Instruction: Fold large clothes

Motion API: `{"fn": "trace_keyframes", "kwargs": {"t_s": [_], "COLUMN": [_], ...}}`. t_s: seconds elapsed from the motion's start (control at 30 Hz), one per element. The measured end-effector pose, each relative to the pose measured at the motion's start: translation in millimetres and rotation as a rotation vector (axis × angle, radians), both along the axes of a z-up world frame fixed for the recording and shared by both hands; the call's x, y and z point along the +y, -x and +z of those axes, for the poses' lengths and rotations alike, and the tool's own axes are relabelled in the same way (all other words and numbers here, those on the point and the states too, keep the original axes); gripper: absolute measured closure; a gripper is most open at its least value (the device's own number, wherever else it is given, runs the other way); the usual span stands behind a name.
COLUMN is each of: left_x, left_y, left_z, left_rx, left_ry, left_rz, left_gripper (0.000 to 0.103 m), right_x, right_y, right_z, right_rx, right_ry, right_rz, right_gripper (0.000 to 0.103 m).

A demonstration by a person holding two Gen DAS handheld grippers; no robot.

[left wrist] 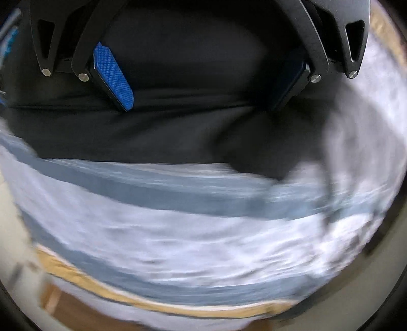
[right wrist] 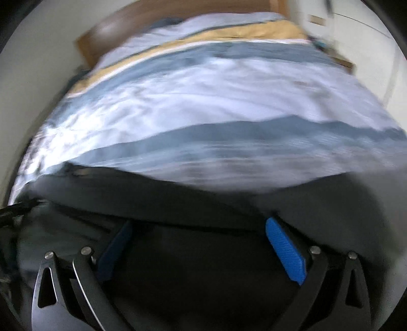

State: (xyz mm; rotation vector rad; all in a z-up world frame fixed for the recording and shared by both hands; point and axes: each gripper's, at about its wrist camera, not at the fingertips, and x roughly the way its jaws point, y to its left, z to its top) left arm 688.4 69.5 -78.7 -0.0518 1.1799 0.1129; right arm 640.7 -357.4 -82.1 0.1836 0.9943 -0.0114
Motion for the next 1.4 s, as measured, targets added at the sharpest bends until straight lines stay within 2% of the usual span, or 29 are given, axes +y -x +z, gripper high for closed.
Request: {"fn": "trace_keyframes", "kwargs": {"t_s": [0.03,0.07,0.13,0.2,0.27,0.37,0.47,0.53,0.6,0.67,0.8,0.9,1.1,1.3,1.4], "left_x": [20.7,34.0,57.6,69.9,67.2,50.6,39.5,47.1,66.9,86.2,110.7,103.4,56.3,21.4,8.6], "left_y": [7.3,14.1,32.1,57.3,76.1,91.3,93.9,97.9,108.0,119.8,160.8,197.3,291.3,373.7,408.1], "left_z": [4.8,9.4,22.8,43.3,54.1,48.9,19.8,2.9,-2.0,3.8,31.6,50.1,76.6,90.0,98.9], "left_rx": [0.001,-0.009,-0.060,-0.165,-0.221,-0.218,-0.136,-0.098,-0.090,-0.107,-0.201,-0.271,-0.393,-0.448,-0.486], "left_ry": [-0.032,-0.018,0.070,0.168,0.229,0.264,0.202,0.191,0.234,0.228,0.205,0.185,0.088,0.092,0.063], "left_rz": [0.047,0.072,0.095,0.091,0.051,-0.003,-0.027,-0.011,0.036,0.075,0.126,0.108,0.031,-0.030,-0.056], "left_gripper": [0.001,0.001,0.002,0.002,0.002,0.001,0.001,0.001,0.001,0.001,0.001,0.001,0.001,0.001,0.001], "right_x": [-11.5,-26.6,-46.8,-52.9,-43.4,-18.4,7.8,15.8,7.8,-12.3,-43.1,-57.6,-45.4,-30.8,-26.8], "right_y": [5.1,14.0,33.6,52.8,72.4,92.2,100.7,101.8,107.2,117.3,145.9,179.7,254.9,329.5,357.7], "right_z": [2.0,6.5,18.9,33.4,50.2,61.3,48.3,27.2,11.5,7.8,13.7,28.4,51.4,67.8,72.7], "right_rx": [0.020,0.041,0.030,-0.014,-0.077,-0.129,-0.117,-0.060,-0.029,-0.004,0.038,0.010,-0.046,-0.076,-0.082], "right_ry": [0.037,0.088,0.098,0.068,0.060,0.055,0.030,0.058,0.039,0.029,0.048,0.007,-0.022,-0.055,-0.049], "right_rz": [-0.033,-0.080,-0.125,-0.111,-0.066,0.011,0.076,0.095,0.070,-0.004,-0.092,-0.135,-0.125,-0.120,-0.116], "right_gripper": [0.000,0.000,0.000,0.000,0.000,0.000,0.000,0.000,0.000,0.000,0.000,0.000,0.000,0.000,0.000]}}
